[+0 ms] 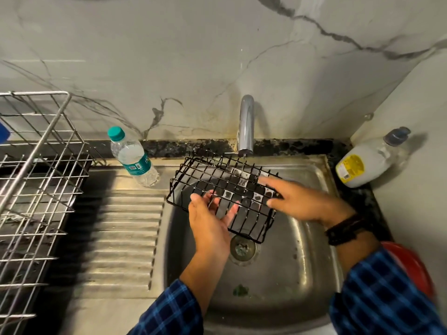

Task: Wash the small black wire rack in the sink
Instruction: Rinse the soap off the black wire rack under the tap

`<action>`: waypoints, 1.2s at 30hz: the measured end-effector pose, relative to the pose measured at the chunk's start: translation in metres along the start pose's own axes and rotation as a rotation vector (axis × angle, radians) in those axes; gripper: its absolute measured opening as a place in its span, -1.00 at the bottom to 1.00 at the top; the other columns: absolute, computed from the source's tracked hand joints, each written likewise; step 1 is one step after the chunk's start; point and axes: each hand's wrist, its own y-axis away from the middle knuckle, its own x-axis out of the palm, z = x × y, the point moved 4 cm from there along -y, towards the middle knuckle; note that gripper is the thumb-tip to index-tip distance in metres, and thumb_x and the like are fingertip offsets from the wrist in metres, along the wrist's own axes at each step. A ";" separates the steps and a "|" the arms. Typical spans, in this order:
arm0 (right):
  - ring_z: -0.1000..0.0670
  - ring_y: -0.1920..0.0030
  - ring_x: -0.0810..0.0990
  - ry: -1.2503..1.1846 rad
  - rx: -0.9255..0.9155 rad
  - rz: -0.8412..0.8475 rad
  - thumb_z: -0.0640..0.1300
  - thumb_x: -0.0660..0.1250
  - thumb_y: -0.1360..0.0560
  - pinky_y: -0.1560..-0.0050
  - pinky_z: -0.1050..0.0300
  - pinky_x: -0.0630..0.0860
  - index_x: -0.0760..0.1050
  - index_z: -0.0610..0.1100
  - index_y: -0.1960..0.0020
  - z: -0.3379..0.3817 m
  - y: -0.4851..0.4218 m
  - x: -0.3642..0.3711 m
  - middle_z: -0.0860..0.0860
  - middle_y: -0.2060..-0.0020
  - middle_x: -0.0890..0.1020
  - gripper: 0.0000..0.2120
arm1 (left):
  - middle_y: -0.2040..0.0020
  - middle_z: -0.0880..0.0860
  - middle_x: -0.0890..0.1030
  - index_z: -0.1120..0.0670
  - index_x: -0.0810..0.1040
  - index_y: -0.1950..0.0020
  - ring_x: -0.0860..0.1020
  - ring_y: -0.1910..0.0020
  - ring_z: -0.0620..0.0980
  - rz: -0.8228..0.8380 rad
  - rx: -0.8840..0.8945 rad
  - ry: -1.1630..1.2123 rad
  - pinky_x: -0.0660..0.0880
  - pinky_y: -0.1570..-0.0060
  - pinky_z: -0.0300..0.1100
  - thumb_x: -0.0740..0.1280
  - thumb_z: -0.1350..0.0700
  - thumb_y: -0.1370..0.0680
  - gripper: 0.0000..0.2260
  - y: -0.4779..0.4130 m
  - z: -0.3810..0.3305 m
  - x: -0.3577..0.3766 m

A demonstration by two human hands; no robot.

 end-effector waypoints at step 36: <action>-0.12 -0.56 -0.36 -0.024 0.036 -0.419 0.33 -0.23 -0.60 -0.50 -0.25 -0.34 -0.33 0.06 -0.60 0.049 -0.025 0.045 -0.05 -0.58 -0.33 -0.31 | 0.22 0.17 0.67 0.15 0.67 0.16 0.67 0.17 0.10 0.342 0.165 -0.282 0.64 0.09 0.05 0.27 -0.19 -0.54 -0.58 0.014 0.011 0.012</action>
